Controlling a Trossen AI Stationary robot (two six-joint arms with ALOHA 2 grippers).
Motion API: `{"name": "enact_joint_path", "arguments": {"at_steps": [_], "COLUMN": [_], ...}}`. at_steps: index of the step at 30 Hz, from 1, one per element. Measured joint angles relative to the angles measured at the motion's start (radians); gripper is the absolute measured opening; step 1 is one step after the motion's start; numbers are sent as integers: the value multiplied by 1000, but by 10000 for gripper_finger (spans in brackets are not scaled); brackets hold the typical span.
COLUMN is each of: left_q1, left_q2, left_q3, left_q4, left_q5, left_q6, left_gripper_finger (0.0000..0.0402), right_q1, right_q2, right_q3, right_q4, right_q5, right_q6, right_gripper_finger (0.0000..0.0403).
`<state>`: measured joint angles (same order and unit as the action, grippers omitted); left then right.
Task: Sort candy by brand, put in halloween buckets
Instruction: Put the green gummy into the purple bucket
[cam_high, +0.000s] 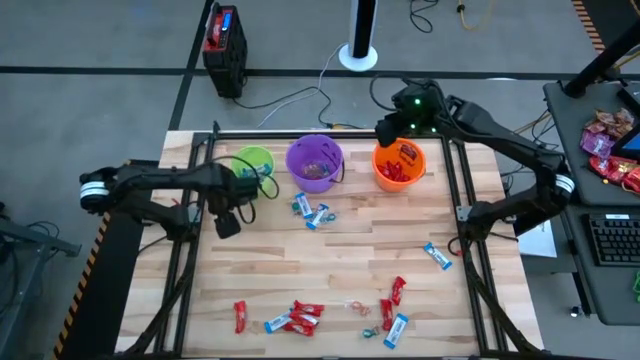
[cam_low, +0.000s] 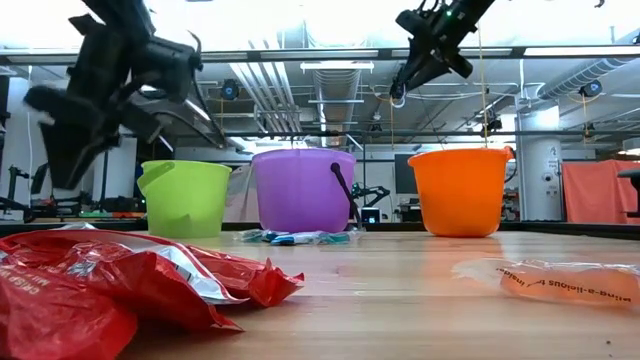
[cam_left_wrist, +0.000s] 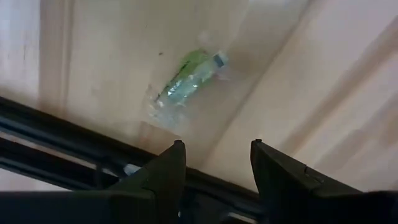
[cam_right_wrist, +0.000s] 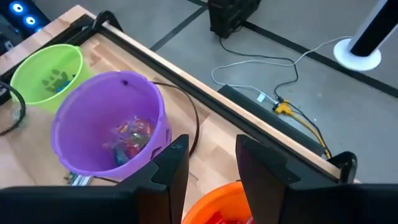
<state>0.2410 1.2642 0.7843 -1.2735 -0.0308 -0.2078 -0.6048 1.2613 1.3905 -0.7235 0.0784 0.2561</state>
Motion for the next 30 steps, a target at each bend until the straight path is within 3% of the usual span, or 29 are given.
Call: {"name": "enact_joint_path", "arguments": {"at_steps": [5, 10, 22, 26, 30], "left_q1": [-25, -23, -26, -26, -26], "left_q2": [31, 82, 276, 301, 298], "left_q3": [-53, -87, -76, -76, -76], "left_q4": [76, 160, 216, 235, 250], "left_q5": [-90, -50, -81, -43, -39], "left_q6": [23, 0, -24, -14, -23], "left_gripper_finger": [165, 165, 160, 134, 75], "right_q1": [12, 13, 42, 57, 65], "right_q2": [28, 56, 130, 142, 143], "right_q3": [11, 17, 71, 78, 78], "right_q4": [-3, -4, -5, -5, -9], "right_q5": [0, -7, -35, -35, -35], "right_q6": [6, 19, 16, 8, 5], "right_gripper_finger": [123, 124, 117, 116, 116]}}
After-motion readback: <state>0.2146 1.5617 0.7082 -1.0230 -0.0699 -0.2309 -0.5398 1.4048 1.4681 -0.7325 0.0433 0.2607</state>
